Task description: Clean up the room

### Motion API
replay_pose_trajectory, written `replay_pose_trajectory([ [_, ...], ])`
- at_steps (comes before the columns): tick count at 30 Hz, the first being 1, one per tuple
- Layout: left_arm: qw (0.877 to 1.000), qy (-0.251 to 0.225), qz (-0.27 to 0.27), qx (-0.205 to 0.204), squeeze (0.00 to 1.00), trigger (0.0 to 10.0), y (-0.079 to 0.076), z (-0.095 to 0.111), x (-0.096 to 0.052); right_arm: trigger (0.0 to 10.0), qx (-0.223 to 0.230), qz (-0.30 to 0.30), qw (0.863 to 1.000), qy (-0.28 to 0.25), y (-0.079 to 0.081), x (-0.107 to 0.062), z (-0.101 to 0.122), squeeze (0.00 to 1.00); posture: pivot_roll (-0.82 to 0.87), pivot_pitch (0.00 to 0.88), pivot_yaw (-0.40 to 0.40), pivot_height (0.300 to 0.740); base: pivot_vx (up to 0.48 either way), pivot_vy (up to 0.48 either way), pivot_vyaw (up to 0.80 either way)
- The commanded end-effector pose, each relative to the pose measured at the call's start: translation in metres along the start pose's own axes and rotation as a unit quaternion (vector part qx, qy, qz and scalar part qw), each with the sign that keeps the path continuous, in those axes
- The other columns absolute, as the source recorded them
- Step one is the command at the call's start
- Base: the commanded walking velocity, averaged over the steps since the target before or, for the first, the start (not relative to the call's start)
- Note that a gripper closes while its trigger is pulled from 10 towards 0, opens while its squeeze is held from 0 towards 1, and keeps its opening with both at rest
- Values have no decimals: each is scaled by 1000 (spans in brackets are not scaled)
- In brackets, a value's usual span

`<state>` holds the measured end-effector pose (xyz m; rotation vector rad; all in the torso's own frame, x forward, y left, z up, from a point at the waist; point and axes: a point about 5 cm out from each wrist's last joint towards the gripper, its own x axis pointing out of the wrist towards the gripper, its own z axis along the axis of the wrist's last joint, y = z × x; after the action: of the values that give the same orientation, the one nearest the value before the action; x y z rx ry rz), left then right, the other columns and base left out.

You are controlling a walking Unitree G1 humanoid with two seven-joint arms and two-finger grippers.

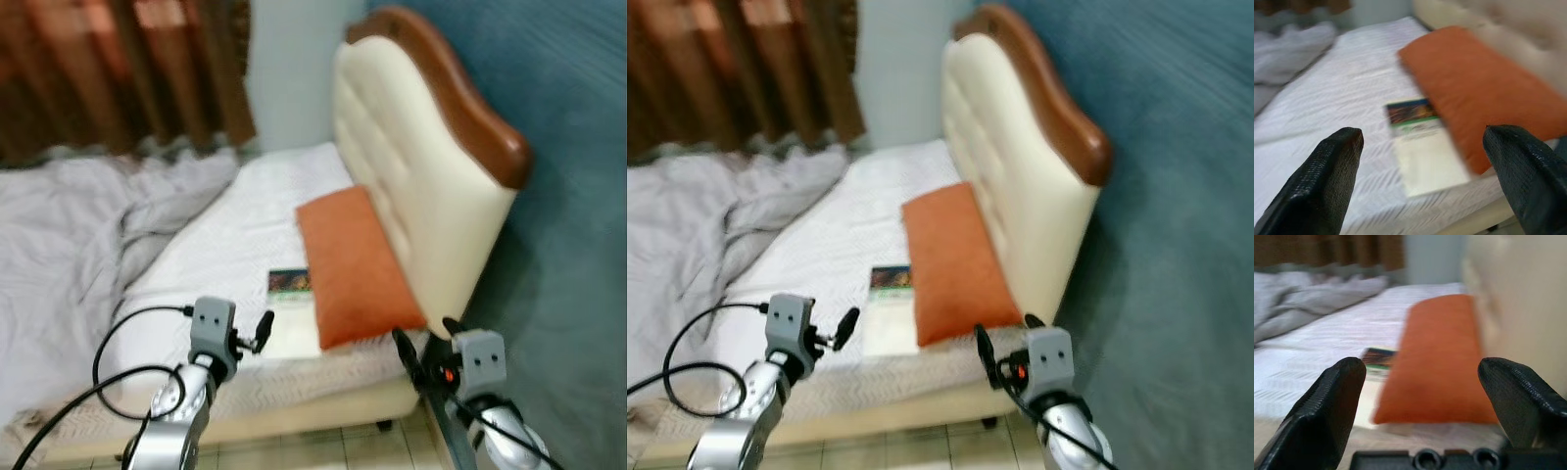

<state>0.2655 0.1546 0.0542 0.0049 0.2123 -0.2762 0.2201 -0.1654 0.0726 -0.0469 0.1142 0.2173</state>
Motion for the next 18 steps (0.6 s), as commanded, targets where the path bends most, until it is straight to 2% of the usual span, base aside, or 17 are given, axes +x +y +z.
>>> replay_pose_trajectory([
  [1,1000,-4,5,6,0,10000,4,2,0,10000,2,14,1000,-1,5,2,2,0,-87,25,33,740,0,0,725],
  [8,1000,-4,5,6,0,10000,4,2,0,10000,2,14,1000,-1,5,2,2,0,-87,25,33,740,0,0,725],
  [9,999,-42,11,14,0,10000,5,10,-11,10000,14,1,1000,-16,1,0,4,0,-87,10,30,740,0,0,0],
  [10,999,-42,11,14,0,10000,5,10,-11,10000,14,1,1000,-16,1,0,4,0,-87,10,30,740,0,0,0],
  [12,995,-92,14,21,0,10000,4,20,-29,10000,31,-24,999,-37,-6,-5,7,0,-85,4,28,740,0,0,0],
  [13,994,-109,7,18,0,10000,1,26,-43,10000,45,-46,997,-48,-11,-13,10,0,-82,1,25,740,0,0,0],
  [14,994,-109,7,18,0,10000,1,26,-43,10000,45,-46,997,-48,-11,-13,10,0,-82,1,25,740,0,0,0],
  [15,994,-112,-2,19,0,10000,-2,29,-57,10000,55,-65,995,-53,-15,-22,11,0,-74,5,26,740,0,0,0],
  [16,995,-101,-13,16,0,10000,-5,29,-80,10000,63,-84,993,-44,-17,-42,8,0,-67,4,18,740,0,0,0],
  [17,995,-101,-13,16,0,10000,-5,29,-80,10000,63,-84,993,-44,-17,-42,8,0,-67,4,18,740,0,0,0],
  [18,996,-89,-15,19,0,10000,-5,24,-85,10000,65,-83,994,-32,-14,-49,3,0,-63,4,15,740,0,0,0],
])
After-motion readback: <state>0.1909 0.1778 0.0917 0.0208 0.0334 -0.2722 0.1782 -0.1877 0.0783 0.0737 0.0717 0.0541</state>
